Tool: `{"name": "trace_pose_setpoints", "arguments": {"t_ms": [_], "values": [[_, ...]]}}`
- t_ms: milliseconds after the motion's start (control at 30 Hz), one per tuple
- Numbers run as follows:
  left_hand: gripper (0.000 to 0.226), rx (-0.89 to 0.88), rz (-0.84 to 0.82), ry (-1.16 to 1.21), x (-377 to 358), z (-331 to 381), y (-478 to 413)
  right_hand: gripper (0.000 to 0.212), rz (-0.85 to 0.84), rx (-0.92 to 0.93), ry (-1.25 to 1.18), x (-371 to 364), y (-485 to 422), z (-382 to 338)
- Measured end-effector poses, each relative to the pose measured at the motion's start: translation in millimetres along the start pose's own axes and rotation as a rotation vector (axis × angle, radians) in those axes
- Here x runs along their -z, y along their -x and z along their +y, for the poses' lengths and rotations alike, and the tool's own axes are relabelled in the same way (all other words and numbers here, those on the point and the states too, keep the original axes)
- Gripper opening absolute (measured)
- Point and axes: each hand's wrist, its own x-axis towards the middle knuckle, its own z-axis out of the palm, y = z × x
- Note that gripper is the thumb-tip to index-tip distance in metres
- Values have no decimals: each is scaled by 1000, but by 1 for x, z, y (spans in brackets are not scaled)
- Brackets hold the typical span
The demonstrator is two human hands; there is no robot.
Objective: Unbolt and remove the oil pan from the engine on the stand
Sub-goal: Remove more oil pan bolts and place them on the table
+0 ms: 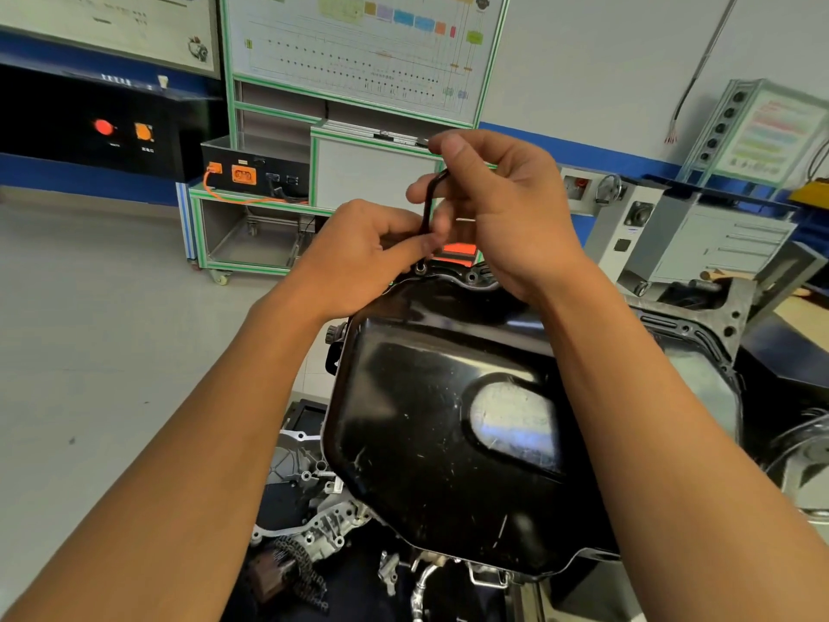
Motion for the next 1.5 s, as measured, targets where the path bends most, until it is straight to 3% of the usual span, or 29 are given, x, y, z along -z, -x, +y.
{"name": "trace_pose_setpoints", "arguments": {"t_ms": [233, 300, 467, 767, 900, 1100, 1300, 1400, 1500], "values": [[32, -32, -33, -33, 2, 10, 1, 26, -53, -244, 166, -11, -6, 1], [33, -17, -25, -38, 2, 13, 1, 31, -44, -213, 212, -12, -5, 3], [25, 2, 79, -75, 3, 5, 3, 13, -7, -5, 283, -25, 3, 12], [20, -55, 94, -136, 5, 1, 5, 14, -160, 55, 148, -3, 11, 12], [19, -24, 38, -130, 6, 3, 5, 21, -177, -84, 51, -4, 6, 7], [38, -28, 5, -86, 7, 7, 5, 35, -196, -249, 24, 0, -6, 5], [52, -28, -52, -38, 6, 9, 4, 45, -255, -297, 151, -1, -17, -2], [30, -7, -74, -4, 7, 5, 3, 51, -180, -239, 285, -1, -20, -6], [28, -44, -51, -36, 8, 4, 4, 51, -173, -17, 333, -3, -17, 1]]}}
